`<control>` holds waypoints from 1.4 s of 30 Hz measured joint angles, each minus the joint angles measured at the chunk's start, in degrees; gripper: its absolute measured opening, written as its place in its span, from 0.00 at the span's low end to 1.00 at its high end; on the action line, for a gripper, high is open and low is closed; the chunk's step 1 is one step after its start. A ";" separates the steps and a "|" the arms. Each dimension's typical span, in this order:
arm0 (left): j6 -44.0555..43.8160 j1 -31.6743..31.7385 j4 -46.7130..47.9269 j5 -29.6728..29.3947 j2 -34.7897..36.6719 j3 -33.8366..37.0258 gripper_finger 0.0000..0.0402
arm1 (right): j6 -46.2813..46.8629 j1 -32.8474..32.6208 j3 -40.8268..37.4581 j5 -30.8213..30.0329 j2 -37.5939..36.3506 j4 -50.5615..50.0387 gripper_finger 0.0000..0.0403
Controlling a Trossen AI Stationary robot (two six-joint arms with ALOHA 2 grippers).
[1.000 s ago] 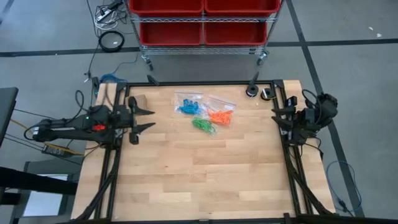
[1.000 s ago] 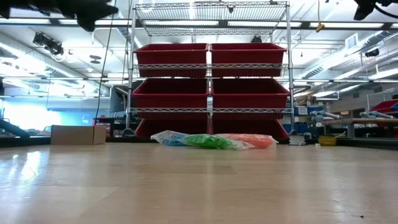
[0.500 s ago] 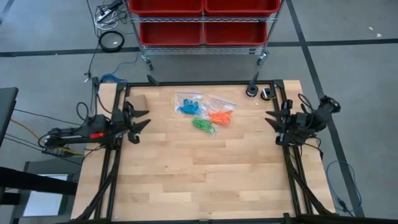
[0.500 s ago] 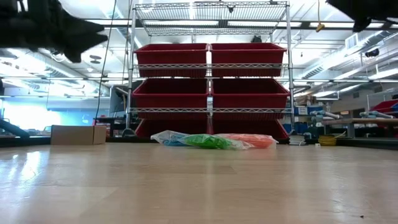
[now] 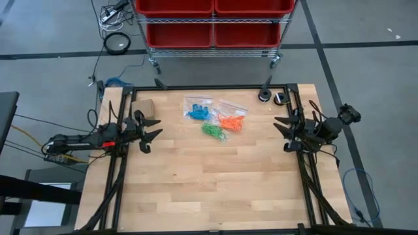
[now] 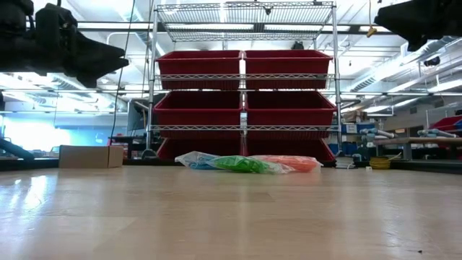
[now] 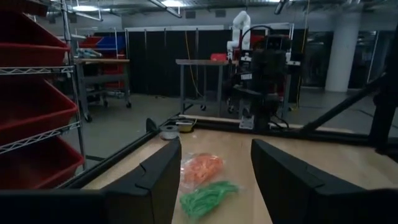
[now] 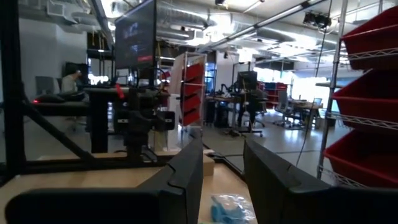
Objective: Sort rubber bands
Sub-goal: Return to Home Position
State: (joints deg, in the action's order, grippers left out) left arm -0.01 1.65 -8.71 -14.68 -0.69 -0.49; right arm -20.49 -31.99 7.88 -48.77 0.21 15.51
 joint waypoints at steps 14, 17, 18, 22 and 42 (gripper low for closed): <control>1.53 -0.02 2.40 1.46 0.00 0.02 0.50 | 4.13 4.88 -4.04 0.57 0.00 0.63 0.24; 1.75 -0.02 2.79 1.48 0.00 0.04 0.50 | 2.55 6.68 -7.37 0.53 0.05 6.82 0.24; 1.84 -0.02 2.68 1.71 -0.01 0.04 0.50 | 3.68 7.36 -7.34 0.89 0.04 6.51 0.23; 2.51 0.00 2.71 2.32 -0.02 0.04 0.50 | 4.57 9.98 -7.37 1.58 0.00 5.84 0.23; 2.58 0.00 2.23 2.29 0.00 0.07 0.50 | 2.86 12.07 -7.43 -5.55 0.13 5.25 0.23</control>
State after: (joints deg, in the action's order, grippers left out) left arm 2.57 1.65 -6.47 -12.38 -0.69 -0.43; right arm -17.63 -19.92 0.45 -54.33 0.34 20.75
